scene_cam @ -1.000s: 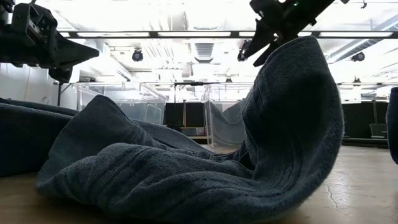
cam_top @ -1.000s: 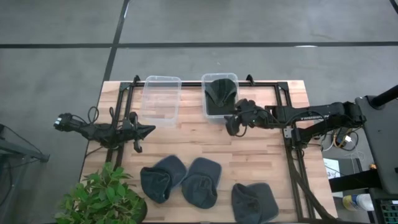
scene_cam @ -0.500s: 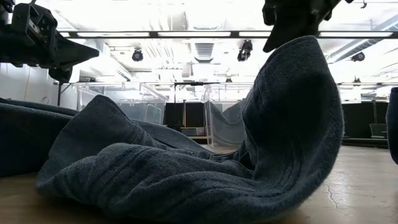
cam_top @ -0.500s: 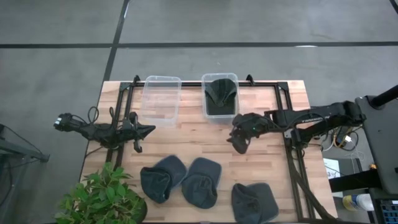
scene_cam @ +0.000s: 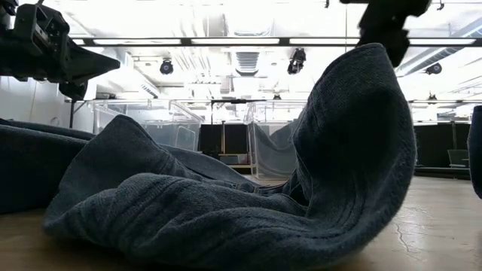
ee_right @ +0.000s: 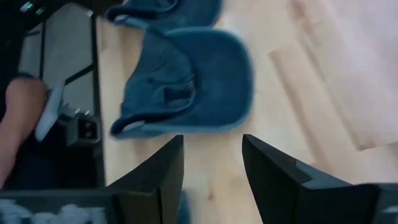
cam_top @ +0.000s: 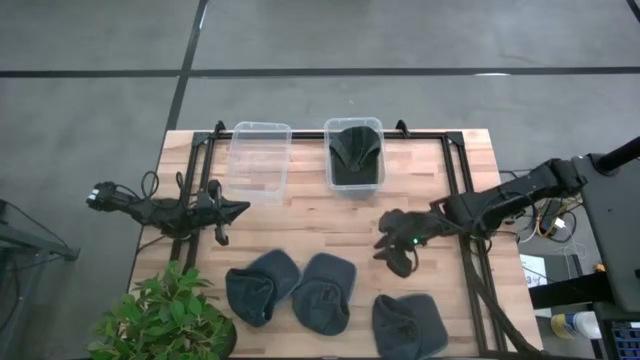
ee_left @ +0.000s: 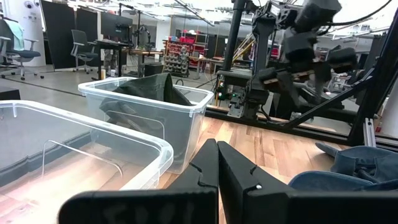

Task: Pick & Place hat
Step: Put the right blue cap into the left transparent bin

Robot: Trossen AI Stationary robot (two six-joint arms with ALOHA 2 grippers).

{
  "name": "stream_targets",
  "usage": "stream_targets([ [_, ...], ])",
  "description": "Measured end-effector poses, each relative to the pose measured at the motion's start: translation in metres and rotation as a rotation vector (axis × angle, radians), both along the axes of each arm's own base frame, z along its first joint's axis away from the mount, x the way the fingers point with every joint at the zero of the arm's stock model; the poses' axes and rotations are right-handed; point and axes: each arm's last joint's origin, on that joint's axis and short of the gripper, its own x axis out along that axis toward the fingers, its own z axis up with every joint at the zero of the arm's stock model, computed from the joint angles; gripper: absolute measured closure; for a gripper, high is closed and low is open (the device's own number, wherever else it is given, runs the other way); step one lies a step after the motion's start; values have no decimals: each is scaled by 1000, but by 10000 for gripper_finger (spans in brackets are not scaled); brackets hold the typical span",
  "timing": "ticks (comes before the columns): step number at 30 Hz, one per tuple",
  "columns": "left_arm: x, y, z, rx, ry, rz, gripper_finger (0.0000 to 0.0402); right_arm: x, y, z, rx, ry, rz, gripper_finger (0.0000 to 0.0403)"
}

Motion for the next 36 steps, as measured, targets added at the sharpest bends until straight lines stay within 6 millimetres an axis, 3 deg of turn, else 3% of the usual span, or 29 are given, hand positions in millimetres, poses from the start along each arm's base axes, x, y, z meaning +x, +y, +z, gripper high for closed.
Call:
stream_targets([
  [5,0,0,0,0,0,0,402,-6,16,0,4,4,67,246],
  [16,0,0,0,0,0,0,402,-15,32,-2,-7,35,141,252],
  [25,0,0,2,40,-12,1,402,-34,33,-15,45,292,151,258],
  [36,0,0,6,-16,-63,-1,402,-47,43,-24,50,377,233,268],
])
